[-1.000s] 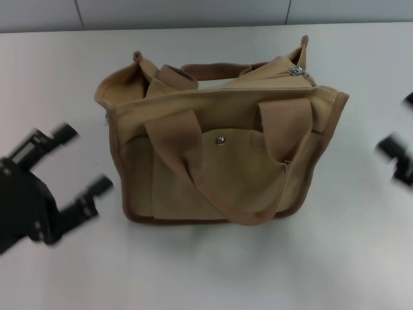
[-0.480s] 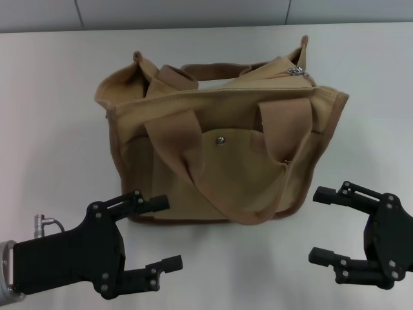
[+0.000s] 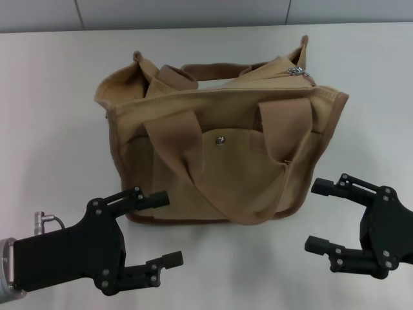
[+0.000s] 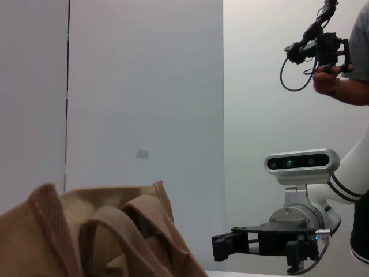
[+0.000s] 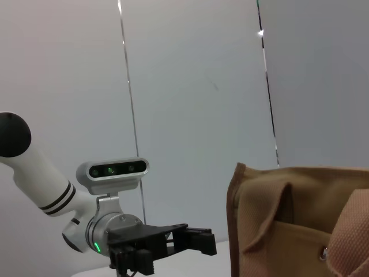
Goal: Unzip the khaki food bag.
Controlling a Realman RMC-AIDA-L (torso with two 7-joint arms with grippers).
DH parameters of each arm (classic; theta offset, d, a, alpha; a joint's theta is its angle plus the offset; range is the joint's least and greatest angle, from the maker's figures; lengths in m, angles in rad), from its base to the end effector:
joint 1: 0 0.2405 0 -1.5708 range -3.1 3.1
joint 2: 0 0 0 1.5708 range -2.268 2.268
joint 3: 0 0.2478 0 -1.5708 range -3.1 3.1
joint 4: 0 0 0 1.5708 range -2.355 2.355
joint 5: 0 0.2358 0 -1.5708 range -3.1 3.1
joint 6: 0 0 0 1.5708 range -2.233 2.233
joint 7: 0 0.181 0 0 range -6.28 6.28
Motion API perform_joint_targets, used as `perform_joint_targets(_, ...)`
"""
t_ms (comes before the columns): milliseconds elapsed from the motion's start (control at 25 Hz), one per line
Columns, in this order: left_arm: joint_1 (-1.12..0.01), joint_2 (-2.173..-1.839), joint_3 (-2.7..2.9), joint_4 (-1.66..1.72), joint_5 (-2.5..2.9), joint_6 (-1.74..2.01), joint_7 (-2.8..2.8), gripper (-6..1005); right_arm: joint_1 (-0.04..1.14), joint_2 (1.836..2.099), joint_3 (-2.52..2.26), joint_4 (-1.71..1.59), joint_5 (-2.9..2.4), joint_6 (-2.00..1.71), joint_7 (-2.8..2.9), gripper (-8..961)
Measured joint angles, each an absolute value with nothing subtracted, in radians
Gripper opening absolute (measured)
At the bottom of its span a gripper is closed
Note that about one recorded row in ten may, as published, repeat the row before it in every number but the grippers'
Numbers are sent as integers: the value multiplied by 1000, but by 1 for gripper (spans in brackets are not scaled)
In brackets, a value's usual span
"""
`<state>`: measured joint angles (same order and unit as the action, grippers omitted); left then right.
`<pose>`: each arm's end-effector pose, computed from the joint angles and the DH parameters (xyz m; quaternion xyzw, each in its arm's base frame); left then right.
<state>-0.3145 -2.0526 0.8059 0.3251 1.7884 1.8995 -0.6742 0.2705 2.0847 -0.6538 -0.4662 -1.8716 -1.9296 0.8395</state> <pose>-0.2732 0.2271 -0.0514 -0.9105 -0.0417 -0.3993 0.0992 0.2820 0.2321 -0.0313 -0.9067 0.0921 0.3940 0.1191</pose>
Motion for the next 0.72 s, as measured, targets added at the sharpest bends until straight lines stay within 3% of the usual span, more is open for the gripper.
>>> perform_joint_targets(720, -315, -2056, 798, 325, 1784, 1900, -672, 798, 279, 2086, -652, -466, -1871, -1922, 842, 835)
